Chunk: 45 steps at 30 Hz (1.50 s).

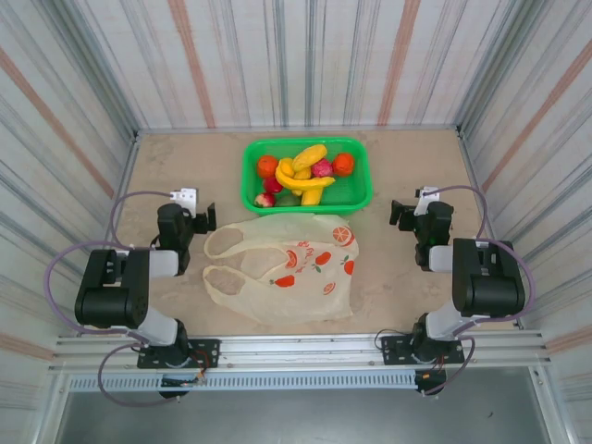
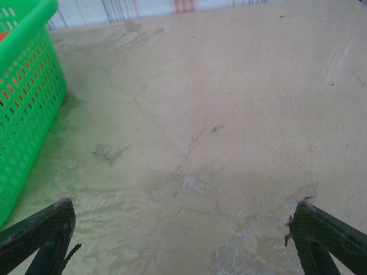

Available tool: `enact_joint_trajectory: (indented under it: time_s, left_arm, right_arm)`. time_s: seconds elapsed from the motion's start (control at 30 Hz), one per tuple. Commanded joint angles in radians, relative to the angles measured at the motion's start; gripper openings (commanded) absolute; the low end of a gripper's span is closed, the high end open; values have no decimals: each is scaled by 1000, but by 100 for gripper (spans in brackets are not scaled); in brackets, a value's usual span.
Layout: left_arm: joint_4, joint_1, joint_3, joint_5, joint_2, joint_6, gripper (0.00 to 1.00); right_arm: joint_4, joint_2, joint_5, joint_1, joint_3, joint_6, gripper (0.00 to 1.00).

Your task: Place the fake fruits into the plastic bag and tie a complex knot

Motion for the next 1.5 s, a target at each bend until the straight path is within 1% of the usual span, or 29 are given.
enact_joint_trajectory:
  time_s: [0.0,0.07,0.13,0.17,0.33,0.43,0.57,1.47]
  left_arm:
    - [25,-18,-16,-33,-1,7,99]
    - [23,-16,-14,-27,0,7,99]
    - [-5,13,1,45,0,2,99]
    - [-3,11,-1,49,1,7,99]
    - [-4,3,0,41,0,12,99]
    - [46,-37,-27,-30,-1,32,99]
    - [14,-20,-7,4,3,24,99]
    - [12,-19,-5,6,2,24,99]
  right_arm:
    - [-2,0,-10,-1,-3,14,99]
    - [-3,0,-11,-1,-2,13,99]
    - [-1,0,-13,-1,-3,14,99]
    - [-3,-1,-10,-1,-2,13,99]
    - [-3,-1,-8,1,-3,14,99]
    - [-1,-1,-4,4,-4,11,99]
    - [1,-1,-3,5,-6,11,99]
    - [1,-1,1,9,-6,10,99]
